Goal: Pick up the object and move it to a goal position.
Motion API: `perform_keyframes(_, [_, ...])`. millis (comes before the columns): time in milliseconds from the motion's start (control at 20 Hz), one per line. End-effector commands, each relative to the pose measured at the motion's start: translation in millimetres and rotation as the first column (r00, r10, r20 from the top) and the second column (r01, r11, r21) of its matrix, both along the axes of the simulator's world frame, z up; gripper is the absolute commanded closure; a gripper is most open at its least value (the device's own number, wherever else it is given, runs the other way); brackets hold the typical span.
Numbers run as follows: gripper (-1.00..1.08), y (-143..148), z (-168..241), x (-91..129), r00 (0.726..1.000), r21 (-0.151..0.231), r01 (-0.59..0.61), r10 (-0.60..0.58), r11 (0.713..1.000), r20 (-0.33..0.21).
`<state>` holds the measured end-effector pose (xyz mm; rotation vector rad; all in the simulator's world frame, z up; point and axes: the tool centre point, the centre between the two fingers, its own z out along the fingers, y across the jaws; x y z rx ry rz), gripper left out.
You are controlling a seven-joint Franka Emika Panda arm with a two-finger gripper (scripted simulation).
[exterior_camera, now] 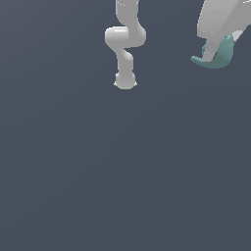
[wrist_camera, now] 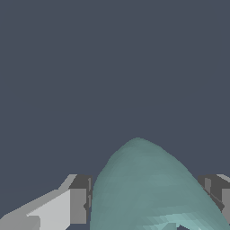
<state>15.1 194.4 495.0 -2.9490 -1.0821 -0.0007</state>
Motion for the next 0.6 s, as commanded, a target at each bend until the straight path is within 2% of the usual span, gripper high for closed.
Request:
perform_keyframes(0, [1.08, 2.5, 5.2, 1.2, 1.000, 0.000, 0.000, 0.000, 1.000, 0.000])
perform_keyframes(550, [1.08, 6.3, 12.6, 3.5, 1.000, 0.000, 0.000, 0.000, 1.000, 0.000])
